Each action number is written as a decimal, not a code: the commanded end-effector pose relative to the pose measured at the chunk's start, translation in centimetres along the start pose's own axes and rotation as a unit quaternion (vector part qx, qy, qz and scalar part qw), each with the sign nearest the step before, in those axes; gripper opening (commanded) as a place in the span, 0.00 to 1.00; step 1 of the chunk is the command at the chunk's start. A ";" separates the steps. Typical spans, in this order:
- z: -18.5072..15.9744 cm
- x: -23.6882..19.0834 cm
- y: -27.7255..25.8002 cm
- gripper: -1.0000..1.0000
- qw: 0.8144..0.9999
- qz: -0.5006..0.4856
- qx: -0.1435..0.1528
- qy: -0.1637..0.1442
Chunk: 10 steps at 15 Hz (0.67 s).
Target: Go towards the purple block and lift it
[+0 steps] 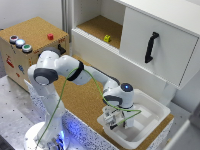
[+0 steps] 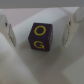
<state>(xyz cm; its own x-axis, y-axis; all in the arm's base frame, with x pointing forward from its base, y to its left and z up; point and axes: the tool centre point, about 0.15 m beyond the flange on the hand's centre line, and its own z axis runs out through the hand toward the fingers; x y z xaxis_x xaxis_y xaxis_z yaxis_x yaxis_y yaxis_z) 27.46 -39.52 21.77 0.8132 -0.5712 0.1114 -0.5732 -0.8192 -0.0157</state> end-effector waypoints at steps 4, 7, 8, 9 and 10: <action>0.7 1.8 0.4 0.00 0.999 -0.022 0.038 -0.001; -0.7 2.0 -0.1 0.00 0.999 -0.028 0.043 0.015; -1.4 2.2 -0.4 0.00 0.998 -0.033 0.045 0.023; -3.0 2.5 -1.1 0.00 0.997 -0.044 0.045 0.042; -4.2 2.8 -1.6 0.00 0.996 -0.052 0.046 0.056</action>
